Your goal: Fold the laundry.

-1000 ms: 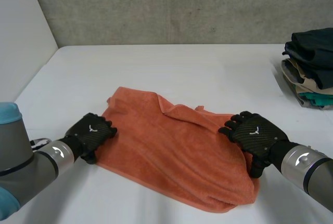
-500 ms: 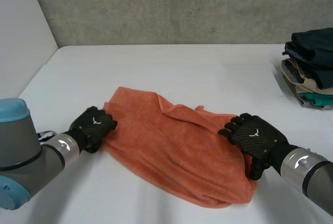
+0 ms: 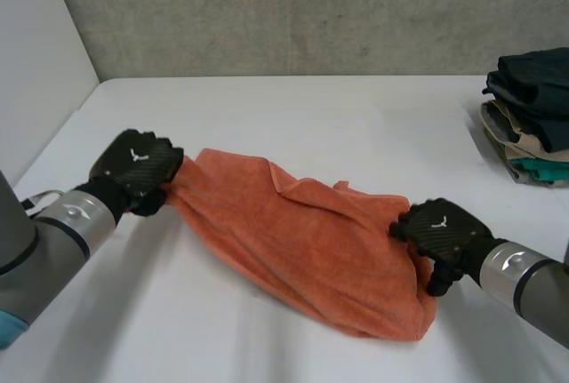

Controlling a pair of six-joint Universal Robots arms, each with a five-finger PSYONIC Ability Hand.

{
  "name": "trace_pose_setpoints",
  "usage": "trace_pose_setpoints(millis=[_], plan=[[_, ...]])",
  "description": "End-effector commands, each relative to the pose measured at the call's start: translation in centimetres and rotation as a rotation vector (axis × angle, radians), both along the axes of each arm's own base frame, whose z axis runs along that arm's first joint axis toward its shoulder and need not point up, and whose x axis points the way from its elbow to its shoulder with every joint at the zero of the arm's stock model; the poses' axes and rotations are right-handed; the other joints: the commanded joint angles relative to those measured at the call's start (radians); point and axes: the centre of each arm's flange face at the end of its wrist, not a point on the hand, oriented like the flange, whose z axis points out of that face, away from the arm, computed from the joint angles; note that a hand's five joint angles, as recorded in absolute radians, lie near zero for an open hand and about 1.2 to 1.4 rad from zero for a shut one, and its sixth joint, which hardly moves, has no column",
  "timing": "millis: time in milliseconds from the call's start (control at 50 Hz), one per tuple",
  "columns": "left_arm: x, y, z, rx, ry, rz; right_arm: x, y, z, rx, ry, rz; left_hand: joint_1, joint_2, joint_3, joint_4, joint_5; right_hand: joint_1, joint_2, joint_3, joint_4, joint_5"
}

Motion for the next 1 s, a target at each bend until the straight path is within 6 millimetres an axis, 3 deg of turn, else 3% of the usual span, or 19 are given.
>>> trace_pose_setpoints(millis=[20,140,320,400,420,460,500,560,700,800,1000], plan=[[0.0,0.4,1.9,-0.042,0.038,0.002,0.3,-1.7,-1.6,0.020,0.017,0.008,0.280,0.200,0.204,0.201,0.265,0.876,0.876,0.870,0.872,0.876],[0.2,1.2,4.4,-0.109,0.059,0.004,-0.1,-2.9,0.1,-0.037,-0.008,-0.036,0.280,0.200,0.204,0.201,0.265,0.919,0.919,0.914,0.916,0.920],[1.2,3.9,11.1,-0.270,0.137,0.025,-2.0,-2.4,12.9,-0.366,-0.060,-0.109,0.280,0.200,0.204,0.201,0.265,0.919,0.919,0.914,0.916,0.920],[1.6,4.8,12.7,-0.292,0.212,0.031,-2.1,-1.3,15.6,-0.380,-0.064,-0.106,0.280,0.200,0.204,0.201,0.265,0.919,0.919,0.914,0.916,0.920],[1.6,4.9,12.7,-0.289,0.221,0.030,-2.0,-1.0,15.4,-0.344,-0.061,-0.101,0.280,0.200,0.204,0.201,0.265,0.894,0.894,0.889,0.891,0.894],[1.6,5.0,12.7,-0.281,0.239,0.031,-2.0,-1.0,14.3,-0.267,-0.052,-0.096,0.280,0.200,0.204,0.201,0.265,0.432,0.432,0.427,0.429,0.432],[1.6,4.9,12.0,-0.256,0.242,0.033,-1.7,-1.2,11.5,-0.133,-0.039,-0.084,0.280,0.200,0.204,0.201,0.265,0.249,0.249,0.243,0.245,0.249],[1.6,4.5,11.2,-0.229,0.234,0.040,-0.9,-0.8,7.8,0.002,-0.021,-0.052,0.280,0.200,0.204,0.201,0.265,0.169,0.169,0.164,0.166,0.169],[1.4,3.1,9.8,-0.177,0.216,0.047,-0.2,0.6,1.7,0.098,-0.008,-0.005,0.280,0.200,0.204,0.201,0.265,0.139,0.139,0.134,0.136,0.140],[1.6,2.7,10.3,-0.190,0.220,0.056,0.2,1.3,-0.5,0.111,-0.042,0.033,0.280,0.200,0.204,0.201,0.265,0.142,0.142,0.137,0.139,0.143],[1.7,2.8,10.8,-0.209,0.222,0.056,2.2,1.6,-1.7,0.062,-0.069,0.103,0.280,0.200,0.204,0.201,0.265,0.183,0.183,0.178,0.180,0.184]])
